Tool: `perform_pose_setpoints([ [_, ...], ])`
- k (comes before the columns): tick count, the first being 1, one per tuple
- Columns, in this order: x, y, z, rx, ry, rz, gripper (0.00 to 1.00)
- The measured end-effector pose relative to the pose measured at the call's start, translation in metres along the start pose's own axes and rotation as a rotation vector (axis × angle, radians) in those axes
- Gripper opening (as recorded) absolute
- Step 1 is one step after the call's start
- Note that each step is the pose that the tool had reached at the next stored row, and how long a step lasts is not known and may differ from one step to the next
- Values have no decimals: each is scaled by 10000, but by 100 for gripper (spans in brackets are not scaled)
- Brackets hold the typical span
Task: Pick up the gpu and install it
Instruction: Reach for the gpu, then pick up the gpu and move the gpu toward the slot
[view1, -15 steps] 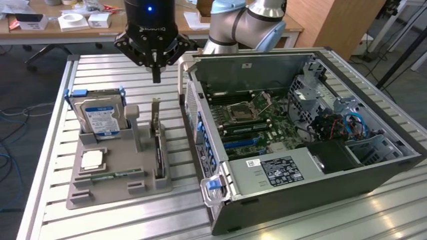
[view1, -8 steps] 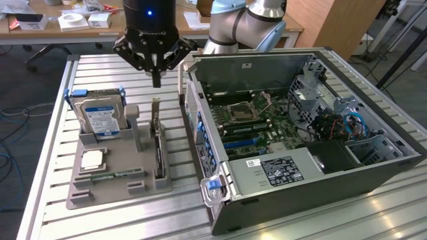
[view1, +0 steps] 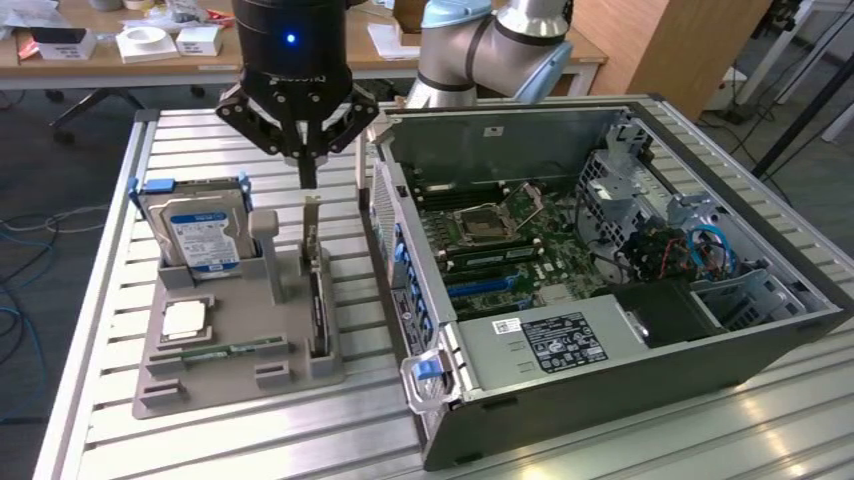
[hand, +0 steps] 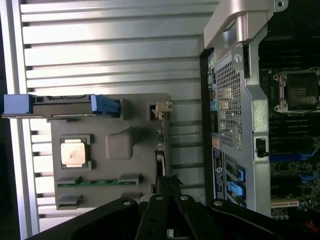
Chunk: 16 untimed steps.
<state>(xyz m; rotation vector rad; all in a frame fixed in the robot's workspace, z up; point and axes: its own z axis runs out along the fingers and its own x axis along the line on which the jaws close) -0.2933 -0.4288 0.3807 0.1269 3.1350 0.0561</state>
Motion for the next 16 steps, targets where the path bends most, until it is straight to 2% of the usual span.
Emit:
perform_pose_setpoints([
  [8,4,-150,-4,-1,0,-1,10],
  [16,4,-179,-3,0,0,0,10],
])
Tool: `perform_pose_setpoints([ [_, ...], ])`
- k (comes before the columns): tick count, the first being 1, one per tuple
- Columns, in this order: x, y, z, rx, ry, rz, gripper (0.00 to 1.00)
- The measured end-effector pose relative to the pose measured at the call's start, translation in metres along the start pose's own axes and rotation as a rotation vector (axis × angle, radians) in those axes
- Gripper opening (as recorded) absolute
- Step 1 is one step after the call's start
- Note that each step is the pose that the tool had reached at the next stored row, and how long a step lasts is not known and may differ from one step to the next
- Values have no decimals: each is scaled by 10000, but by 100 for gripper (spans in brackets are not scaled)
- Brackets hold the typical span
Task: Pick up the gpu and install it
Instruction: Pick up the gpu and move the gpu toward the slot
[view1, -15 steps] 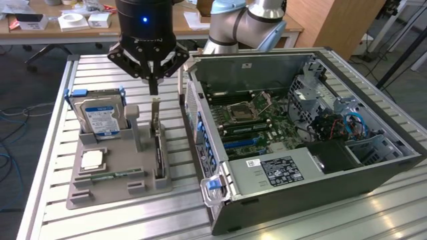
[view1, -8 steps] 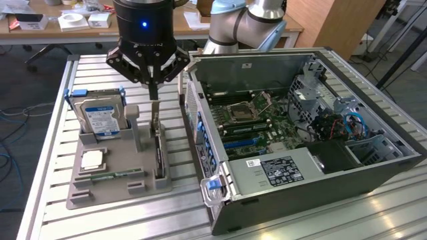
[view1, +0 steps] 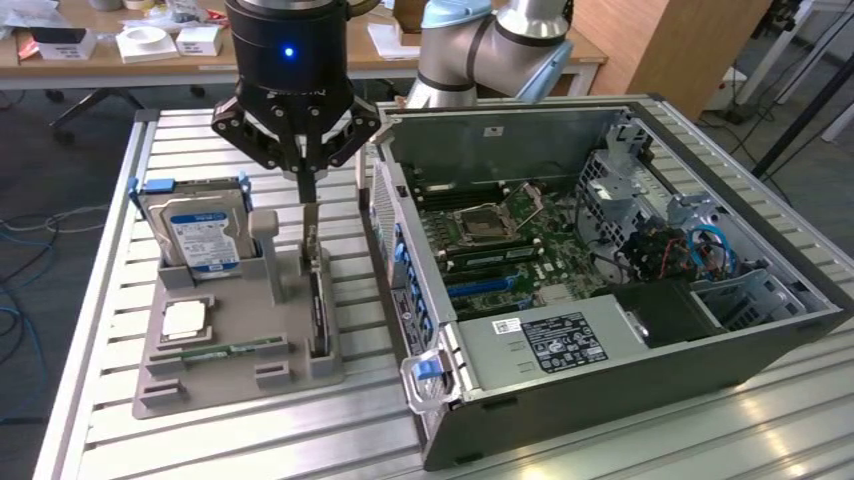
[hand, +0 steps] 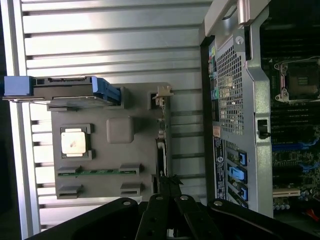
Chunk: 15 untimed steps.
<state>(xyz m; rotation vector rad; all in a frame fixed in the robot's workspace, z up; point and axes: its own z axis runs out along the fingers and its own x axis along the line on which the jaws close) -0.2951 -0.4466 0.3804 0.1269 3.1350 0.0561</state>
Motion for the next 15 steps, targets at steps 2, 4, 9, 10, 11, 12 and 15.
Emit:
perform_pose_setpoints([
  [2,0,0,0,0,0,0,10],
  [4,0,0,0,-1,0,0,10],
  [9,0,0,0,-1,0,0,10],
  [10,0,0,0,0,0,0,10],
  [11,0,0,0,0,0,0,11],
  [12,0,0,0,0,0,0,17],
  [15,0,0,0,-1,0,0,29],
])
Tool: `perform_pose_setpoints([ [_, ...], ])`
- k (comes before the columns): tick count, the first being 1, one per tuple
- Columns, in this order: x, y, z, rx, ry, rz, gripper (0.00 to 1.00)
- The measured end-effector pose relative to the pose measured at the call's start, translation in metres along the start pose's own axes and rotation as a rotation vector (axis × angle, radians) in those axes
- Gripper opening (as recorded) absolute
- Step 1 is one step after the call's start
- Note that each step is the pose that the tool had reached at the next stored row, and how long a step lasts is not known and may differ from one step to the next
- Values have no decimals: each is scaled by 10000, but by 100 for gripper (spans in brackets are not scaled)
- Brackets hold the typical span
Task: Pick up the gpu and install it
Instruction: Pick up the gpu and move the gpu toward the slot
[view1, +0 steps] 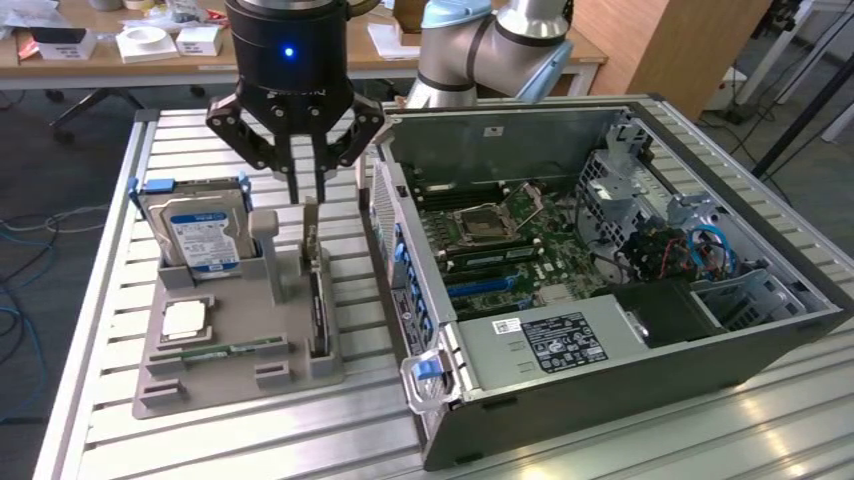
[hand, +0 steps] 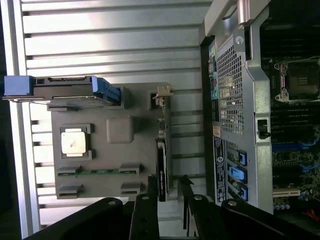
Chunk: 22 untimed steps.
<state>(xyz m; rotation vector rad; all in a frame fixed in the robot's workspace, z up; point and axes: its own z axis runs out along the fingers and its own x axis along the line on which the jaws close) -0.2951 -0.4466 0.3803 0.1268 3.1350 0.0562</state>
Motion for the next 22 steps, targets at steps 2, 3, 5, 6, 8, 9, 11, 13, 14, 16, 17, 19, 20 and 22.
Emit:
perform_pose_setpoints([
  [2,0,0,0,0,0,0,29],
  [3,0,0,0,0,0,0,36],
  [5,0,0,0,1,0,0,36],
  [6,0,0,4,0,-1,0,36],
  [8,0,-1,21,-1,0,0,36],
  [9,0,-1,35,0,0,0,36],
  [11,0,-2,70,0,-1,0,36],
  [13,0,-4,103,-1,-1,0,36],
  [14,0,-4,120,0,0,0,36],
  [16,0,-6,156,0,0,0,36],
  [17,0,-6,171,0,0,0,36],
  [19,0,-7,201,2,1,0,36],
  [20,0,-8,218,2,0,0,36],
  [22,0,-9,248,5,0,0,36],
])
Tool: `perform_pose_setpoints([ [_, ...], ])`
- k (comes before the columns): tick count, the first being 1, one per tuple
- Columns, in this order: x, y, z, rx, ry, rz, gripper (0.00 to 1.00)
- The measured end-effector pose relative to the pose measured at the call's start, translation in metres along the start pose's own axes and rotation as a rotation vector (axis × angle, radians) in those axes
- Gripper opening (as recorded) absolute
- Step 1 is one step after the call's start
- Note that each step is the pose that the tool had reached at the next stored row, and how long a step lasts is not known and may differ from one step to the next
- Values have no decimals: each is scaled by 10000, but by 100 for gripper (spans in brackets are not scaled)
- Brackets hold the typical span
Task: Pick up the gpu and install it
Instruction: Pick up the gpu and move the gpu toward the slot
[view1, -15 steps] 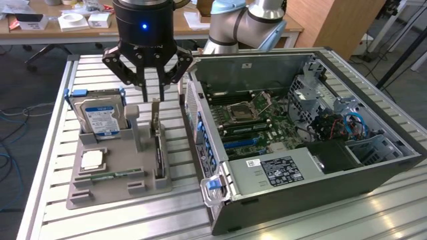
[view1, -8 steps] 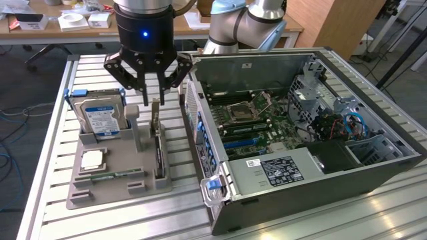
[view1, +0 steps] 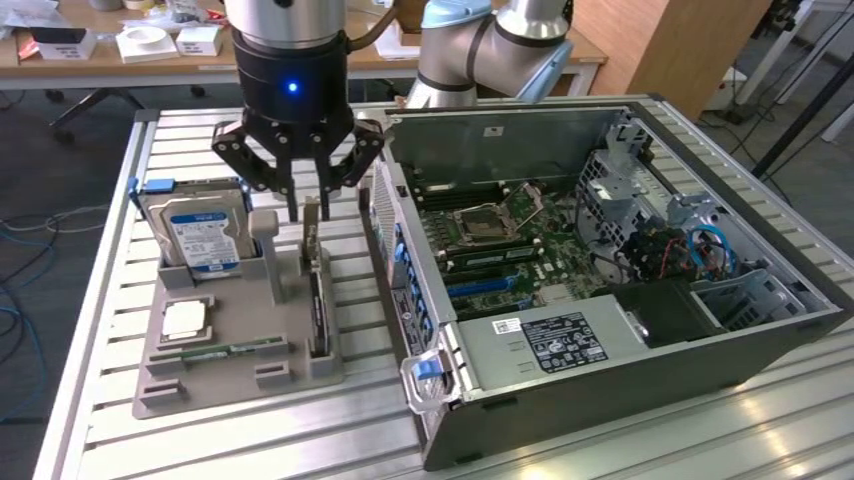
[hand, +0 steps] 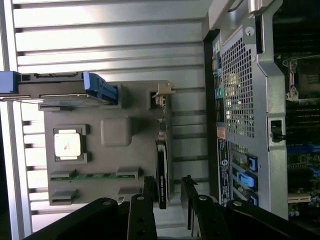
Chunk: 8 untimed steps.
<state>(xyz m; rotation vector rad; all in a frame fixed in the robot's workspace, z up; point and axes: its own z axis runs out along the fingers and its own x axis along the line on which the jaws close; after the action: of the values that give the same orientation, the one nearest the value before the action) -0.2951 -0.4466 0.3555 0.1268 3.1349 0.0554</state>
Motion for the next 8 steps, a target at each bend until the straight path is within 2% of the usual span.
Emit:
perform_pose_setpoints([
  [8,2,-5,142,1,0,0,36],
])
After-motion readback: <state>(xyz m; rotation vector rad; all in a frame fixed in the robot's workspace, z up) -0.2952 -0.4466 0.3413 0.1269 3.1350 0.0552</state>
